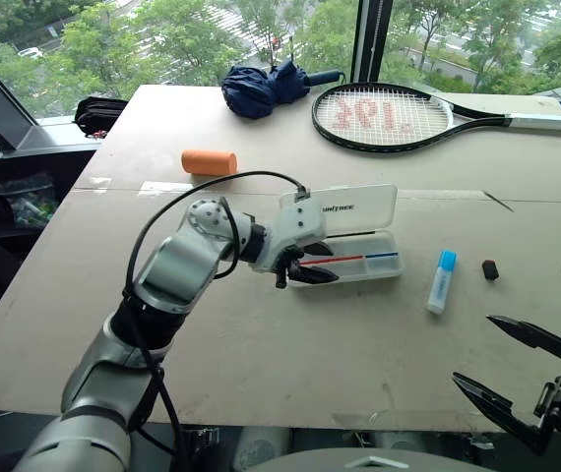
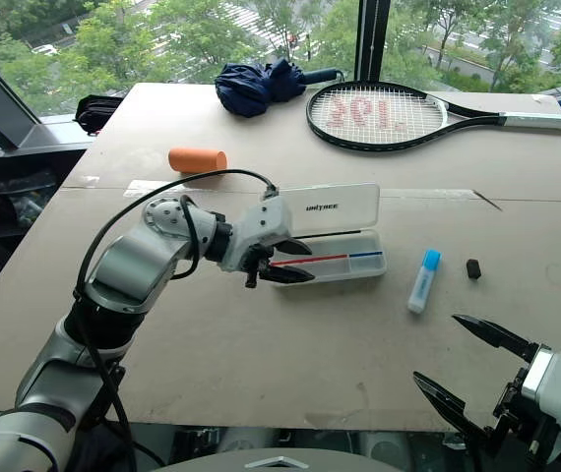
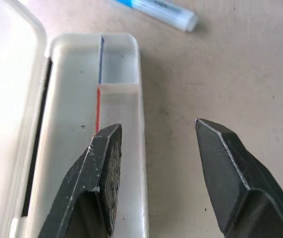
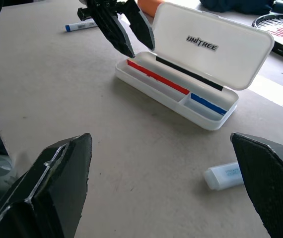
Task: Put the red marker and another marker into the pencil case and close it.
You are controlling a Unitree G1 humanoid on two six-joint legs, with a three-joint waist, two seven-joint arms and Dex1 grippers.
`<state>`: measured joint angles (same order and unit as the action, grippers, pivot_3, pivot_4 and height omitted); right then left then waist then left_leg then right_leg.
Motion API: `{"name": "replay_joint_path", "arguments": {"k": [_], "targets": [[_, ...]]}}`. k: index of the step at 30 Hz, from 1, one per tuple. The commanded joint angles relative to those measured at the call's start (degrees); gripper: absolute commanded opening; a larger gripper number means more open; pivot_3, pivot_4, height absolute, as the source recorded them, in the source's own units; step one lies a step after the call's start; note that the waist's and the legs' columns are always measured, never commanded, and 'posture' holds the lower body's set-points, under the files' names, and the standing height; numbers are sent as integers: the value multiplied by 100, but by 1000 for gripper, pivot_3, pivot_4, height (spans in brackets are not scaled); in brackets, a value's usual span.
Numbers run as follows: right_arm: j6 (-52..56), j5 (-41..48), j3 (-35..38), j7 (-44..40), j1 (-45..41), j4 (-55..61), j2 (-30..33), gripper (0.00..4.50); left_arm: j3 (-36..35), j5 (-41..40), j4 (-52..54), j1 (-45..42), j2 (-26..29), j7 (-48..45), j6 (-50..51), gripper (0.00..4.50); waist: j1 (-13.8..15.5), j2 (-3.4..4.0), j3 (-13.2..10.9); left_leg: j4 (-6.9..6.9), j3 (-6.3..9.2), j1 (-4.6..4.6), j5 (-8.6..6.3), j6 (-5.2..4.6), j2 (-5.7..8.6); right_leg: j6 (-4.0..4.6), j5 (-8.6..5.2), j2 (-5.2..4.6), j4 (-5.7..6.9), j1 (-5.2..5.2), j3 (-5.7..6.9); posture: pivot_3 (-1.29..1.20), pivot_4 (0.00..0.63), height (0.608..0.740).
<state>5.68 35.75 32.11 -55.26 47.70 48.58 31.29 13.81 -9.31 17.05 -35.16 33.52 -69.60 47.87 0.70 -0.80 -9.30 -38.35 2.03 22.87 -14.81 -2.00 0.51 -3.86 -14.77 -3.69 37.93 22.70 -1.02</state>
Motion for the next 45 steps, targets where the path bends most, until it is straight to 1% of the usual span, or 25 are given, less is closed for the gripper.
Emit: {"name": "replay_joint_path", "arguments": {"k": [1, 4, 6, 8, 10, 12, 14, 16, 18, 21, 23, 25, 29, 33, 34, 35, 36, 37, 38, 39, 40, 42, 43, 45], "targets": [[-12, 76, -60, 57, -140, 144, 90, 4500, -837, -413, 123, 345, 4, 404, -126, 2403, 6, 0, 0, -1, 1, 1, 0, 0, 0, 0, 0, 0, 0, 0, 1, 0, 150, 730], [50, 78, -172, 54, -327, 95, 193, 4500, -1378, -587, 223, 932, 195, 551, -548, 2403, 7, 0, 0, -1, 1, 0, 0, 0, 0, 0, 0, -6, 0, 0, 2, 0, 150, 730], [97, 97, -257, 66, -474, 62, 282, 4500, -1756, -775, 322, 1315, 320, 642, -581, 2403, 5, 1, -1, 1, 0, -1, 0, 1, -1, 1, 0, -12, 0, 0, 2, 0, 150, 730], [131, 124, -312, 72, -573, 42, 343, 4500, -1952, -860, 361, 1561, 441, 754, -627, 2403, 8, 0, -1, 1, 0, -1, 0, 1, -1, 1, 1, -32, -1, 1, 3, 0, 150, 730], [223, 162, -482, 80, -845, -6, 459, 4500, -2306, -883, 506, 2161, 598, 869, -802, 2403, 7, -1, 0, 2, 0, -1, 0, 1, 0, 1, 1, -34, -2, 0, 5, 0, 150, 730], [300, 186, -645, 79, -1078, -63, 556, 4500, -2527, -997, 711, 2618, 587, 1013, -942, 2403, 5, 0, 0, 3, -2, -2, 0, 1, 0, 1, 1, -39, -5, 0, 2, 0, 150, 730], [354, 189, -759, 64, -1230, -108, 612, 4500, -2564, -1075, 833, 2926, 543, 1087, -1134, 2403, 27, -1, 0, 3, -1, -1, 0, 1, -1, 3, 0, -45, -6, -1, -2, 0, 150, 730], [387, 191, -855, 33, -1360, -151, 680, 4500, -2679, -1075, 740, 3185, 454, 1260, -1339, 2403, 57, -1, 0, 3, 4, 2, 0, 2, 2, 17, -8, -52, -8, -2, -6, 0, 150, 730], [412, 214, -925, 9, -1461, -169, 725, 4500, -3000, -1090, 490, 3260, 221, 1787, -1281, 2403, 58, -2, 1, 2, 5, 2, 0, 2, 6, 18, -8, -56, -9, -4, -8, 0, 150, 730], [431, 251, -1014, -14, -1562, -178, 746, 4500, -3540, -769, 67, 3244, -127, 2962, -1253, 2403, 30, -4, 2, 2, 4, 0, 0, 1, 5, 2, 1, -52, -8, -3, -8, 0, 150, 730], [413, 247, -1057, -49, -1599, -217, 746, 4500, -3771, -511, -64, 3205, -276, 3679, -1259, 2403, 14, -4, 2, 3, 6, -1, -1, 2, 4, 0, 2, -46, -6, -2, -1, 0, 150, 730], [398, 238, -1081, -77, -1624, -252, 745, 4500, -3884, -436, -112, 3132, -357, 4099, -1193, 2403, 13, -9, 4, 3, 6, -1, -1, 1, 4, 0, 3, -44, -5, -2, 5, 0, 150, 730], [328, 197, -1159, -188, -1737, -444, 739, 4500, -3828, -126, -669, 2751, -254, 4788, -875, 2403, 36, -21, 11, 2, 6, -2, 0, 2, 12, -1, 3, -35, -4, -4, 14, 0, 150, 730], [348, 189, -1212, -209, -1853, -495, 756, 4500, -3240, 34, -1528, 2438, -81, 4681, -654, 2403, 17, -21, 12, 2, 9, -3, 0, 2, 23, -2, 3, -34, -1, -4, 17, 0, 150, 730], [363, 200, -1206, -205, -1872, -491, 764, 4500, -3133, 0, -1622, 2407, -78, 4571, -707, 2174, 24, -22, 13, 2, 7, -3, 0, 2, 24, -2, 3, -34, 0, -3, 16, 0, 150, 730], [379, 215, -1176, -201, -1879, -478, 781, 4500, -3031, -25, -1679, 2391, -83, 4488, -691, 1847, 31, -16, 18, 2, 8, -3, 0, 2, 24, -2, 3, -36, -1, -4, 17, 0, 150, 730], [398, 232, -1136, -184, -1878, -457, 797, 4500, -2965, -49, -1712, 2383, -86, 4425, -684, 1568, 33, 1, 29, 3, 9, -4, 0, 2, 25, -2, 3, -37, -1, -5, 17, 0, 150, 730], [410, 250, -1092, -170, -1862, -435, 808, 4500, -2924, -75, -1713, 2395, -84, 4377, -648, 955, 33, 9, 34, 3, 7, -5, 0, 2, 27, -2, 3, -40, 0, -6, 15, 0, 150, 730], [413, 262, -1062, -164, -1846, -424, 816, 4500, -2906, -90, -1707, 2406, -83, 4355, -622, 618, 34, 14, 38, 3, 7, -7, 0, 2, 27, -2, 3, -43, 0, -7, 13, 0, 150, 730], [420, 269, -1040, -151, -1828, -410, 820, 4500, -2908, -91, -1701, 2427, -78, 4355, -632, 132, 34, 21, 44, 3, 7, -7, 0, 2, 27, -2, 3, -44, 0, -8, 13, 0, 150, 730], [430, 272, -1028, -131, -1806, -387, 818, 4500, -2946, -101, -1701, 2447, -80, 4360, -678, 60, 35, 28, 50, 3, 7, -7, 0, 2, 27, -2, 3, -46, 0, -8, 11, 0, 150, 730], [435, 275, -1004, -106, -1749, -344, 809, 4500, -3056, -153, -1670, 2472, -103, 4364, -777, 60, 33, 32, 52, 4, 6, -7, -1, 2, 27, -2, 3, -52, -1, -8, 9, 0, 150, 730], [443, 274, -1007, -77, -1727, -321, 800, 4500, -3189, -355, -1520, 2460, -141, 4197, -961, 60, 31, 31, 53, 4, 6, -7, -1, 2, 27, -2, 3, -63, -1, -8, 7, 0, 150, 730], [444, 283, -998, -45, -1680, -289, 794, 4500, -3444, -917, -1126, 2356, -265, 3986, -680, 573, 36, 27, 51, 4, 6, -6, -1, 2, 26, -2, 3, -73, -2, -7, 7, 0, 150, 730]]}}
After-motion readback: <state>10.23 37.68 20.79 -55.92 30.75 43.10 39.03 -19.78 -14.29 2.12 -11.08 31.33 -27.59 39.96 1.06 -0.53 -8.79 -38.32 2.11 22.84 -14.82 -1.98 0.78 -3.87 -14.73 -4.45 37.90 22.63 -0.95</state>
